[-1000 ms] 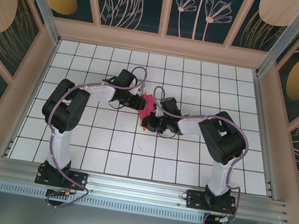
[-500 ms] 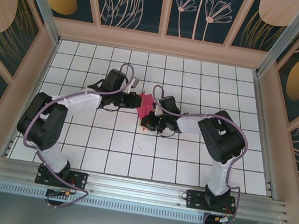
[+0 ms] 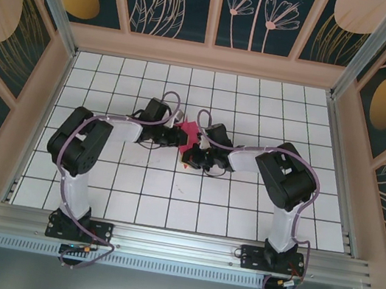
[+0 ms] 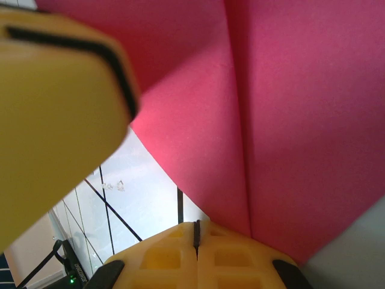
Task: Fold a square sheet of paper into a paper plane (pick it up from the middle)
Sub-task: Fourth fold the wing at the center of the table.
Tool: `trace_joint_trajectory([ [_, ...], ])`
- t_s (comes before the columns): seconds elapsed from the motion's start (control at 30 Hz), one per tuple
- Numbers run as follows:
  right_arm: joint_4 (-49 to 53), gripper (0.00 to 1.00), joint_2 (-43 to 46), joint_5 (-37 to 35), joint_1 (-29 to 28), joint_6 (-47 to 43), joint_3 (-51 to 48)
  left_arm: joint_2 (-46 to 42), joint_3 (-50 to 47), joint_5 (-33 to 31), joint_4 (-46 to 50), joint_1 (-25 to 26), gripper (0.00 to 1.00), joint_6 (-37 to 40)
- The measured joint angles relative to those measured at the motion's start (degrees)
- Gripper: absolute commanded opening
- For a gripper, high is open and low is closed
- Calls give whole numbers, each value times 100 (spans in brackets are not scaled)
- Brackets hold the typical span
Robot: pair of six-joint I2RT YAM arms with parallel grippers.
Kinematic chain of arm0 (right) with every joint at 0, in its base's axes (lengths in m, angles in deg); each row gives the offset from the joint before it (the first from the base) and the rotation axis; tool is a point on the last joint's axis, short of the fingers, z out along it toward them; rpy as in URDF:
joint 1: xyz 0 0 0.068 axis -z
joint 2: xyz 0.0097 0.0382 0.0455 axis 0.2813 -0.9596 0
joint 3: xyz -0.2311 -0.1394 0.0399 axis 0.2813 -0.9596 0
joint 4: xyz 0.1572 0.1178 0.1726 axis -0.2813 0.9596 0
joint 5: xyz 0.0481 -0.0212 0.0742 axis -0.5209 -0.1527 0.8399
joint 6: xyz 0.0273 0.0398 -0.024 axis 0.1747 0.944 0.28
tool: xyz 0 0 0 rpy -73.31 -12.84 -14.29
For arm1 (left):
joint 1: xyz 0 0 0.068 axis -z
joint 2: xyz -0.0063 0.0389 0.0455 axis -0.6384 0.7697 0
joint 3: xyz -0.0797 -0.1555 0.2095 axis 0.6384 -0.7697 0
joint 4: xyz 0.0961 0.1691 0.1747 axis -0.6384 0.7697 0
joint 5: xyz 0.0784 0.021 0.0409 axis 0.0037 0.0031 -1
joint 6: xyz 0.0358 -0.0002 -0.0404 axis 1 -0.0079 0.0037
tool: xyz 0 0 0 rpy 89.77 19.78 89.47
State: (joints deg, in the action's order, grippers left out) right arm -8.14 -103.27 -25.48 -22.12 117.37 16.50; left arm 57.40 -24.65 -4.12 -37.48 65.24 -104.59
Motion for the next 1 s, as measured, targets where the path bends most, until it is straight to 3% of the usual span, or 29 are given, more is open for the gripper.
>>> trace_joint_trajectory([
  [0.6,-4,2,31,-17,-2,-24,2,535,168,-131,-407,0,17,658],
  [1.0,-17,1,579,-284,81,4,-11,540,168,-94,-411,0,17,890],
])
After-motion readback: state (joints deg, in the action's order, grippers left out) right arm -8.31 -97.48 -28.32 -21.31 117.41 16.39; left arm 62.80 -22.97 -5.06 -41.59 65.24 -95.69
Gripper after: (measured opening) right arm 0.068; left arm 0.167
